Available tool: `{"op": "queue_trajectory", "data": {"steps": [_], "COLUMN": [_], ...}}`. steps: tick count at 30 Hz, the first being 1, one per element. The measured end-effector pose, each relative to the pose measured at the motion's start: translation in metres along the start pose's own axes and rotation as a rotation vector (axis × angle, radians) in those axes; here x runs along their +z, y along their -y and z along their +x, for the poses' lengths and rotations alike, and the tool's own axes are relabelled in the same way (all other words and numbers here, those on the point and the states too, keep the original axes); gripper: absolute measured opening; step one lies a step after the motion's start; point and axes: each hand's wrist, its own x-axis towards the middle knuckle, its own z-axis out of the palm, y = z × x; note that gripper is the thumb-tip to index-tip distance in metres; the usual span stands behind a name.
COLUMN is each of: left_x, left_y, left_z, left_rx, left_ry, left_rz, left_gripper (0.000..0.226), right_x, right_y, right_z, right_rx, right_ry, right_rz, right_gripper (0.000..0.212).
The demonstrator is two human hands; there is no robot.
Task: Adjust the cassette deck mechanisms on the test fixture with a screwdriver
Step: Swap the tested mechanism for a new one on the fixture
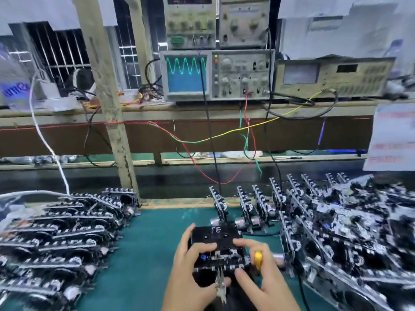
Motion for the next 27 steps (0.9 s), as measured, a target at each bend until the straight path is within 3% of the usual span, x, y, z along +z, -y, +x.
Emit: {"op": "queue_trajectory", "data": {"steps": [11, 27], "left_x": [0.0, 0.001], "left_y": [0.006, 0.018], "left_z": [0.003, 0.008], "left_rx": [-0.007, 0.037], "left_ry": [-0.002, 0.041], "left_rz": [-0.019, -0.011], "left_gripper": [0.066, 0.069], "right_x": [0.006, 0.005], "right_y": [0.004, 0.013], "right_z": [-0.008, -0.01], "right_rx": [0.056, 0.08], "right_ry": [-0.043, -0.077], "right_rz": [0.016, 0.021], "right_gripper": [0.032, 0.032]}}
